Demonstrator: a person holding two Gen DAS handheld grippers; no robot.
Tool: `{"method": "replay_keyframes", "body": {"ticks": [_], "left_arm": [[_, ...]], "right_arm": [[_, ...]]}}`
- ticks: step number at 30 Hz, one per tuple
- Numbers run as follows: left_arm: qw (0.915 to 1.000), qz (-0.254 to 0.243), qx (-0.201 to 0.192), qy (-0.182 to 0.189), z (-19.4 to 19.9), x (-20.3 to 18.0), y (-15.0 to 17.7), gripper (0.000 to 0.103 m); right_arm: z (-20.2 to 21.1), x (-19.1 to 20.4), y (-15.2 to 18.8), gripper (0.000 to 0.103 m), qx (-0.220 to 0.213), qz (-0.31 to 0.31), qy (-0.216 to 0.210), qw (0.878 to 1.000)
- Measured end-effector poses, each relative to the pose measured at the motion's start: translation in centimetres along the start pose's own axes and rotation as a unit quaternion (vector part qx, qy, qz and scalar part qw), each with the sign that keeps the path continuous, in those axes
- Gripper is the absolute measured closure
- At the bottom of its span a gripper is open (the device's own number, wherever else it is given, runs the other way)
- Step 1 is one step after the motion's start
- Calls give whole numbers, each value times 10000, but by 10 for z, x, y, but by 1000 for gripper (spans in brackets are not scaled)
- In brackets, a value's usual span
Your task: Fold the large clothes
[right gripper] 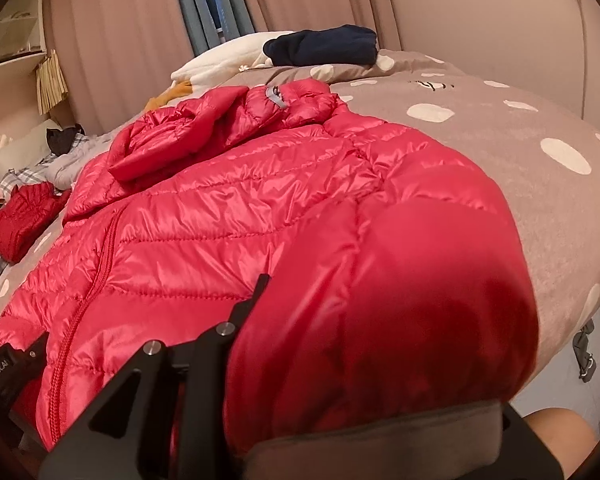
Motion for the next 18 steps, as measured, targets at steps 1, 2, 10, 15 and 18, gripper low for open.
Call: {"method": "replay_keyframes", "body": {"ticks": [1, 2, 10, 15, 18], "left_arm": [[10000, 15, -2, 6, 1, 0, 0, 75], [10000, 34, -8, 8, 1, 0, 0, 75], [9999, 70, -116, -84, 11, 1, -1, 78], [9991, -88, -423, -40, 27, -4, -9, 79], [9983, -224, -541, -18, 34, -8, -12, 79]], "right_arm": [[0, -1, 0, 77, 18, -59, -8, 10000], [0, -1, -1, 77, 45, -112, -19, 9999], [3, 1, -2, 79, 86, 89, -48, 9999], [7, -11, -12, 80, 320, -392, -362, 9981], [16, -14, -19, 80, 216, -446, -428, 9979]]}}
Point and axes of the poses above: each gripper's, at about its wrist camera, not at the fingertips, and z roughly against the way its jaws point, x to its left, y to its underside, the point moved 3 cm from there along -z, roughly the way its jaws point, and after that the axes turned 5 degrees about -x, right-handed, at the moved point
